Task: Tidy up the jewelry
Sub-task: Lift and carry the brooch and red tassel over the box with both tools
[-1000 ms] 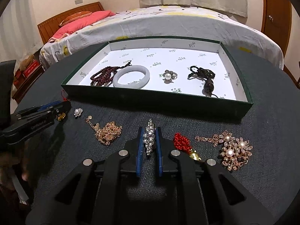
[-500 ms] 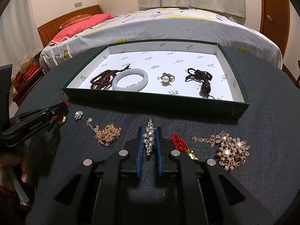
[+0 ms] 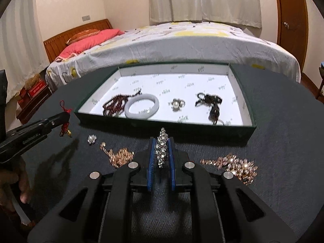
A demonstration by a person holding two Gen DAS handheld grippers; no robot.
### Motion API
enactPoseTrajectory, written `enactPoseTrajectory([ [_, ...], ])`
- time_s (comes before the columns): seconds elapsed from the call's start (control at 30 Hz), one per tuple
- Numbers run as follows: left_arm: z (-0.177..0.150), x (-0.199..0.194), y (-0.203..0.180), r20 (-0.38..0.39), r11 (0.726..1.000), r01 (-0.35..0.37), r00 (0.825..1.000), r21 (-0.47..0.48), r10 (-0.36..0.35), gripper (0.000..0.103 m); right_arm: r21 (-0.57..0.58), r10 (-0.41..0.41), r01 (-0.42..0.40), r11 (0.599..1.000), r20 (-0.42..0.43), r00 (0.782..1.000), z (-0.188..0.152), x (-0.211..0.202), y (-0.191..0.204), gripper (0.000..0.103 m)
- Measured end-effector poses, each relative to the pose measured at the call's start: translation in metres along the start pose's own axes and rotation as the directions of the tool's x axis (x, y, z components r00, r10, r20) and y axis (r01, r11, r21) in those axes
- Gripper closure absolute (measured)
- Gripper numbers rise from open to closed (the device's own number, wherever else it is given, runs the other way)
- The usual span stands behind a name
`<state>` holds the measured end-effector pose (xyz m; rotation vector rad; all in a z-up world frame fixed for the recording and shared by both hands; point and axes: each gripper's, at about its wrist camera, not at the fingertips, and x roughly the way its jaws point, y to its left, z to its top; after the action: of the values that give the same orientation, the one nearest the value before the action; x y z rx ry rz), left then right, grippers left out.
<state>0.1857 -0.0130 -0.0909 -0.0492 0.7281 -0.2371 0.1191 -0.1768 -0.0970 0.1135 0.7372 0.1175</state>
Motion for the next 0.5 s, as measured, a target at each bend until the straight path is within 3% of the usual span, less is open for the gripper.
enactPoseTrajectory([
  [0.5,0.063,0.01,-0.03,0.138,0.995,0.058,0.988,0.081,-0.069,0.093,-0.022,-0.02,0.024,0.999,0.151,0.988,0.066,-0.005,-0.009,0.09],
])
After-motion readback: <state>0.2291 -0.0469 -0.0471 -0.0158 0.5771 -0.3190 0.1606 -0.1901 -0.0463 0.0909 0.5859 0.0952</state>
